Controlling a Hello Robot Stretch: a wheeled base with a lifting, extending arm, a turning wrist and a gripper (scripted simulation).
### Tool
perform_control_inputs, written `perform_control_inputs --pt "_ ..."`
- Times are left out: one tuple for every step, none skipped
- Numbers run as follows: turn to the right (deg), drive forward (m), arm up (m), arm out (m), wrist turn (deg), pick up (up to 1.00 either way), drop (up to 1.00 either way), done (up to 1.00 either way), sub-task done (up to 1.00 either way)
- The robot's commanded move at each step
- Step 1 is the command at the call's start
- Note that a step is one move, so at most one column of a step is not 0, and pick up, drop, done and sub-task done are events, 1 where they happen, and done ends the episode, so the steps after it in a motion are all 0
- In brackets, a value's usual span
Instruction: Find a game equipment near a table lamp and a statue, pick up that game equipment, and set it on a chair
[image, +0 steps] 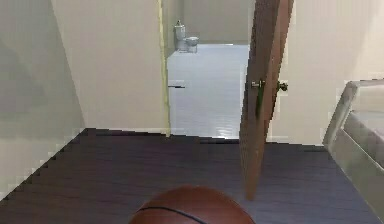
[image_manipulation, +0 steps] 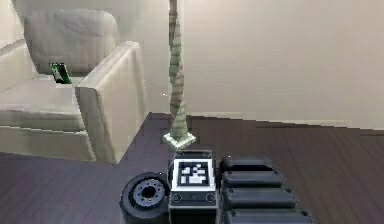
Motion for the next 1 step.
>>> perform_control_inputs --pt "0.0 1.00 0.00 0.00 0.0 0.00 0.00 0.00 0.00"
